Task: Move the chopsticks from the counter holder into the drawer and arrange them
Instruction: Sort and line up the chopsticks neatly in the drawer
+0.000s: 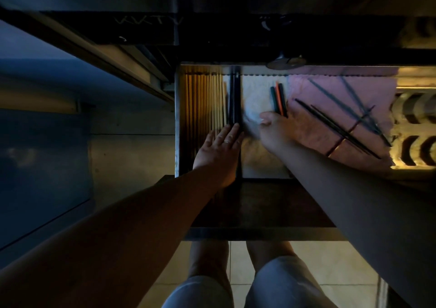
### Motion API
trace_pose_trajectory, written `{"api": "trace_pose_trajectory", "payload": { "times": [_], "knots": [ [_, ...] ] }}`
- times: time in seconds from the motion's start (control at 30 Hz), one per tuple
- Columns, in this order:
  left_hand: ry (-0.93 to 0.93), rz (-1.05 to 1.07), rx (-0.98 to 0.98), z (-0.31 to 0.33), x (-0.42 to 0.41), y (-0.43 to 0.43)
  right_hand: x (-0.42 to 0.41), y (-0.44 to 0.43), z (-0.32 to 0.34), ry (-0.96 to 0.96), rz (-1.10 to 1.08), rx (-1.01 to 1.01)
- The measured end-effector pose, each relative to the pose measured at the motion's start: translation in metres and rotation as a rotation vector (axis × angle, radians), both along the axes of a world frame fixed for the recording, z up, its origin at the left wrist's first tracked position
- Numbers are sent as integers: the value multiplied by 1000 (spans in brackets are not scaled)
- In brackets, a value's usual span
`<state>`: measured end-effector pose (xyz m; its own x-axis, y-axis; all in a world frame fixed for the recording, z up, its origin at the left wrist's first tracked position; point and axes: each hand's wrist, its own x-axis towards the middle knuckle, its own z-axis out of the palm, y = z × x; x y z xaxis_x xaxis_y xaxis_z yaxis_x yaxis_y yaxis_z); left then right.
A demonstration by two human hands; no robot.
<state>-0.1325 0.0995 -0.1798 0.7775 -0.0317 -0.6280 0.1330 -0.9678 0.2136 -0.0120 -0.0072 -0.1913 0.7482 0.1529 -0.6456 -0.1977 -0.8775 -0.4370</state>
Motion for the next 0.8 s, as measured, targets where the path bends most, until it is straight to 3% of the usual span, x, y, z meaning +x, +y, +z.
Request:
{"api": "trace_pose_trajectory", "payload": {
  "times": [0.27,0.43,0.53,0.63,0.8],
  "knots": [
    [-12,200,-136,12,28,-47,17,-65,-1,-132,2,39],
    [-20,475,-279,17,62,-83,40,-106,8,-133,108,-49],
    [12,799,-392,11,81,-102,51,-126,10,-127,165,-77],
    [16,1035,-354,1,93,-120,59,-142,8,-94,186,-47],
    [-1,1156,-242,-17,103,-131,63,-160,2,-64,198,14]
  ]
}}
